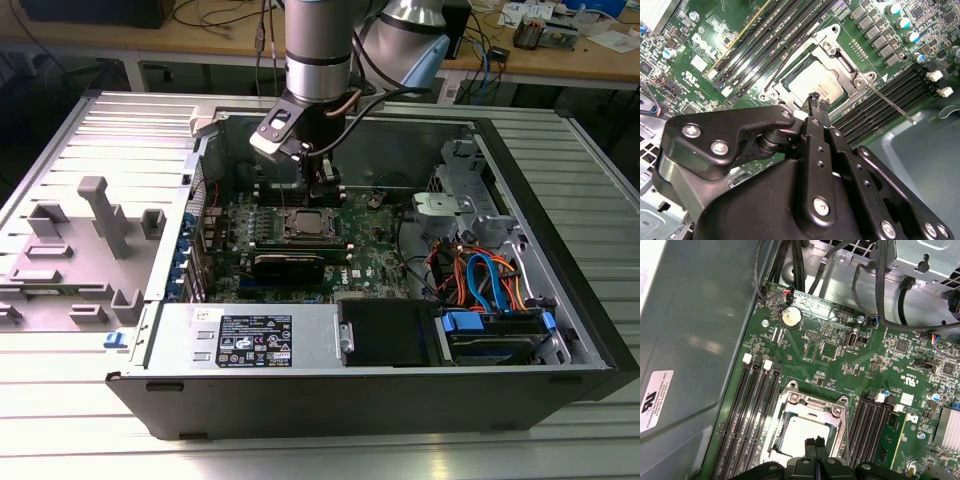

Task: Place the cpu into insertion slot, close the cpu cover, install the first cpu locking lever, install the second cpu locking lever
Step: 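Install the first cpu locking lever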

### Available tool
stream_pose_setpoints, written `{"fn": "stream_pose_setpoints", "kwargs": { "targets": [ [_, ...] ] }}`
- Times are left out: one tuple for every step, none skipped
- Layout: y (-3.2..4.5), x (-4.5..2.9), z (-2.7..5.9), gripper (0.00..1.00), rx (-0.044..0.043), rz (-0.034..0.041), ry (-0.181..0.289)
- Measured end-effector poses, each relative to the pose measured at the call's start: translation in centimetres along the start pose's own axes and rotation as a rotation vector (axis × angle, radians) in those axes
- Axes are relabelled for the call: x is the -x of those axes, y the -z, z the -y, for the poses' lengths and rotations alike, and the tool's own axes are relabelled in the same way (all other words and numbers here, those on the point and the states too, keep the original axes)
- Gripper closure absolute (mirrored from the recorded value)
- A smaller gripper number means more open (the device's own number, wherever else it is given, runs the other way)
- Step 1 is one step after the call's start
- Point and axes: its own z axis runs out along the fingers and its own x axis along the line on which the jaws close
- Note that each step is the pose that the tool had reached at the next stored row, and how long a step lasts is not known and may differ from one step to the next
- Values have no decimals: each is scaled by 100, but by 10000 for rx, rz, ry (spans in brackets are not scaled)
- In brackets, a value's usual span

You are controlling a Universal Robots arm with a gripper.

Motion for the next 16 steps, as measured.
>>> {"fn": "stream_pose_setpoints", "kwargs": {
  "targets": [
    [0, 0, 0, 89, 0, 0, 2],
    [0, 0, 0, 89, 0, 0, 3],
    [0, 0, 0, 89, 0, -1, 3],
    [0, 0, 0, 89, 0, 0, 3],
    [0, 0, 0, 89, -1, -1, 3],
    [0, 0, 0, 89, 0, -1, 3],
    [0, 0, 0, 89, 0, 0, 3],
    [0, 0, 0, 89, -1, 0, 4],
    [0, 0, 0, 89, 0, 0, 3],
    [0, 0, 0, 89, 0, -1, 4],
    [0, 0, 0, 89, 0, -1, 8],
    [0, 0, 0, 89, 2, 0, 27],
    [0, 0, 0, 89, 5, -1, 64],
    [0, 0, 0, 89, 10, -1, 129],
    [0, 0, 0, 89, 16, -2, 208],
    [0, 0, 0, 89, 30, -3, 360]
  ]
}}
